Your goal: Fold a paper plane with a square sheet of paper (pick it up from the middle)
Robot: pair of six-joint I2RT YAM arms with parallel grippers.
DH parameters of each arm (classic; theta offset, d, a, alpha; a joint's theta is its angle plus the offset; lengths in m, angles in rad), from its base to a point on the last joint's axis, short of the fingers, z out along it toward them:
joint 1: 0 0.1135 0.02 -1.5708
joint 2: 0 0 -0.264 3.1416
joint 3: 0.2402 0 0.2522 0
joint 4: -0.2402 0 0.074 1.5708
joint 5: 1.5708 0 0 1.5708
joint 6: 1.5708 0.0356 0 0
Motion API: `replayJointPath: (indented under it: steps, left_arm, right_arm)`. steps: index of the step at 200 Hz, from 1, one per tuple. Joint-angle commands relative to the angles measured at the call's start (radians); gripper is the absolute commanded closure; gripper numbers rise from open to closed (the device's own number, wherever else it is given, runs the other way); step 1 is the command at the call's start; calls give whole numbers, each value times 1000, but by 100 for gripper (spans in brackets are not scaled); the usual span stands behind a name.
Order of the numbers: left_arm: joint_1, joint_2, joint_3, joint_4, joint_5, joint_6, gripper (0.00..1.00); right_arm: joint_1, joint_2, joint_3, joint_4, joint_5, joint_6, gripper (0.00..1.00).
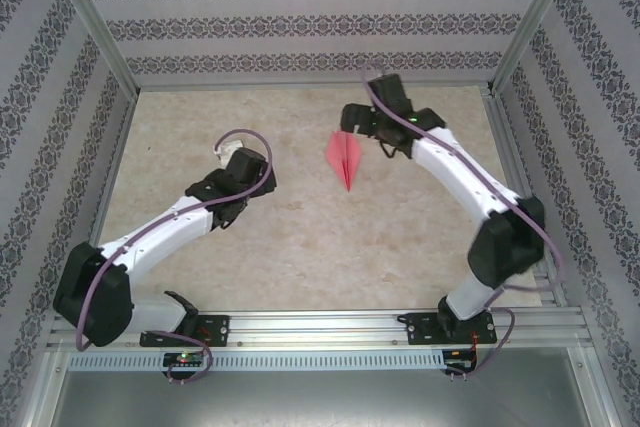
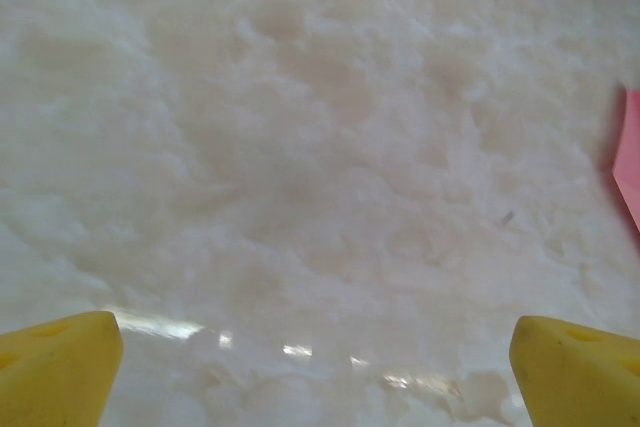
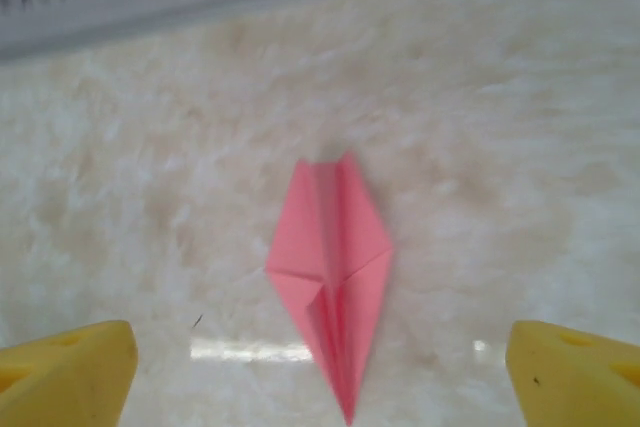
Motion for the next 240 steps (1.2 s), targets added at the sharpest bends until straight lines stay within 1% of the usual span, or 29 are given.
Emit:
replayJointPath:
  steps: [1,18,35,44,60,82,95,105,114,125,133,152,166,175,182,199,218,225,240]
  left_arm:
    - [78,-84,-29,10,-119,126,0]
    - [147,-139,-74,50,-170,172,0]
    - [206,-185,-143,126,-231,221,0]
    - [234,-203,-185,177,-258,241,0]
    - [290,-219,-245,246,-267,286,0]
    - [377,-195,-296,345,-196,358,0]
    - [406,-168,-351,483,-159,430,0]
    - [418,-149,-397,604,-137,484,0]
    - [435,-136,-436,704,-86,516,0]
    - [454,-116,-463,799,-1,543,0]
    - [463,-102,-472,849,63,573,0]
    - [470,-60,-487,957,158,643,0]
    - [487,-32,-508,1041,229,659,0]
    - [504,-19,-511,1063,296,650,0]
    - [508,-9,-521,1100,328,646,0]
    - [509,17,-555,1209,374,639,0]
    - [510,58,-561,1245,395,645,0]
    - [510,80,-559,1261,402,649,0]
    - [510,130,-550,1286,405,651,0]
  right_arm:
    - [-63,-116,-165,70,171,-20,2]
    - [-135,-231,-305,152,249,-52,2]
    - [-202,-324,-467,266,358,-68,2]
    - [-241,-363,-555,349,373,-89,2]
    - [-303,-402,-686,485,381,-127,2]
    - [-335,-396,-793,623,384,-199,2]
    - [-337,-369,-852,737,391,-263,2]
    - [-335,-341,-879,790,412,-287,2]
    - [-337,-317,-900,835,416,-302,2]
    - [-342,-299,-936,917,395,-316,2]
    - [-342,-292,-970,1012,361,-331,2]
    - [-352,-268,-1032,1191,255,-373,2]
    - [-353,-255,-1034,1223,215,-408,2]
    - [-356,-246,-1039,1262,216,-429,2]
    - [-361,-239,-1046,1291,203,-440,2]
    - [-409,-207,-1081,1400,125,-418,2]
    - [-442,-164,-1103,1480,47,-401,2]
    - [-442,-158,-1102,1479,20,-411,2]
    - [-448,-113,-1101,1516,-4,-411,2]
